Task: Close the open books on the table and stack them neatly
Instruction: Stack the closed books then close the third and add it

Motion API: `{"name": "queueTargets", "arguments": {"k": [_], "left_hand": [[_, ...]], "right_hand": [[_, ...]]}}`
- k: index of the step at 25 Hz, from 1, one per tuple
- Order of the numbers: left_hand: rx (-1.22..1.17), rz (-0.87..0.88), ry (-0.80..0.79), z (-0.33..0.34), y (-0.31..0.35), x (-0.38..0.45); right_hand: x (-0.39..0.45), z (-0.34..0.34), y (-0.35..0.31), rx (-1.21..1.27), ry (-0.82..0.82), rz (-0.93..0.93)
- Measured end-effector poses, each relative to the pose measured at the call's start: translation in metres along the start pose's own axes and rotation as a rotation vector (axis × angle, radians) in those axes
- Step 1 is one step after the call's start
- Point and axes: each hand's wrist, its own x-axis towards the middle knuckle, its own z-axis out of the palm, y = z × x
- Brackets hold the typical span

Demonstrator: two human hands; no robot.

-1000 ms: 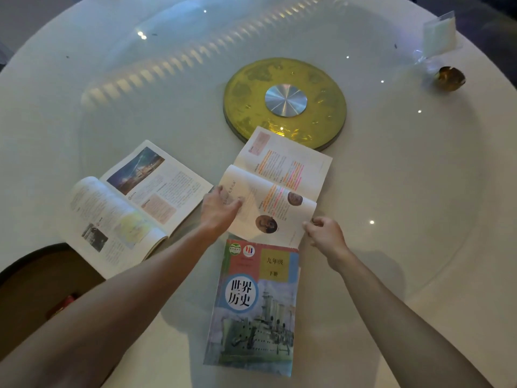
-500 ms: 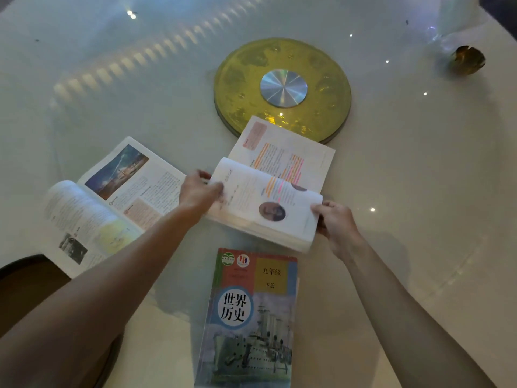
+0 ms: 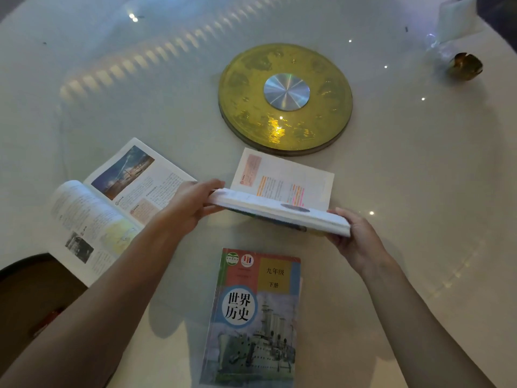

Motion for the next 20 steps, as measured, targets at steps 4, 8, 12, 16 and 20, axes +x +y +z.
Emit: {"name": "queueTargets", "arguments": {"k": [4, 8, 12, 16, 20], "left_hand": [[-0.187, 0.029, -0.085, 0.013, 0.004, 0.008], [-0.038, 0.001, -0.073, 0.035, -0.01, 0.015], [0.156, -0.048, 0.163, 0.057, -0.043, 0.021], [0.065, -0.071, 0.278, 0.079, -0.07, 0.018], [-0.087, -0.26, 0.131, 0.1, -0.077, 0.01]], "right_hand": [[0.017, 0.005, -0.007, 0.162, -0.032, 0.062], [0.038, 0.013, -0.011, -0.056, -0.021, 0.084], [0.059, 0.015, -0.013, -0.46, 0.13, -0.02], [0.085, 0.022, -0.026, -1.05, 0.341, -0.347], [0.112, 0.038, -0.033, -1.571, 0.114, -0.614]]}}
